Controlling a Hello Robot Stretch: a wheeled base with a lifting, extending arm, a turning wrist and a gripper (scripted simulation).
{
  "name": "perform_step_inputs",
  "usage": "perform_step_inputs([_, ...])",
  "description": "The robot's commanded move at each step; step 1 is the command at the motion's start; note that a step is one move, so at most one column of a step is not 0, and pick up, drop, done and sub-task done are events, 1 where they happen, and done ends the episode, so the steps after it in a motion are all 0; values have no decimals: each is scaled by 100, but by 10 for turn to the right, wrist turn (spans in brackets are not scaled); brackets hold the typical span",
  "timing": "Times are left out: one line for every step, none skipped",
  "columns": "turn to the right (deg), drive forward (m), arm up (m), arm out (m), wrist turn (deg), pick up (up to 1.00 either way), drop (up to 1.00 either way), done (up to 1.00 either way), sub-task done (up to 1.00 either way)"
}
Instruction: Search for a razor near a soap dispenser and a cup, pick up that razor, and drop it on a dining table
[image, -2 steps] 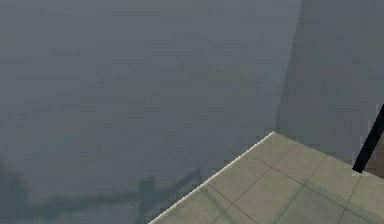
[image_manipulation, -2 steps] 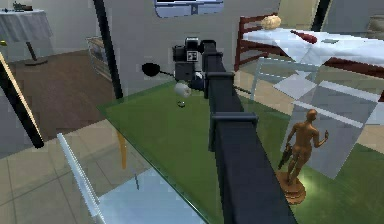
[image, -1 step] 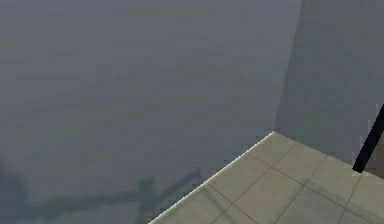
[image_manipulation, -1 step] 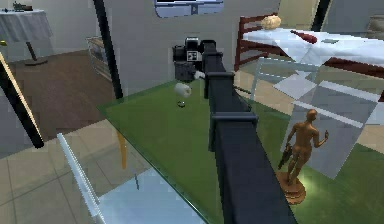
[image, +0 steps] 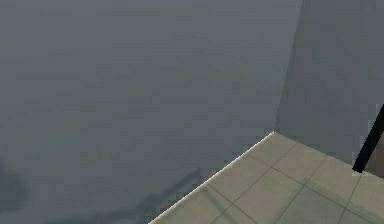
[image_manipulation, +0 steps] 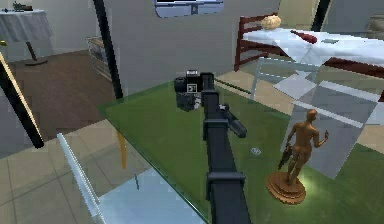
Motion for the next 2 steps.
perform_step_inputs([0,0,-32,0,0,0,0,0,0])
perform_step_inputs([0,0,0,0,0,0,100,0,0])
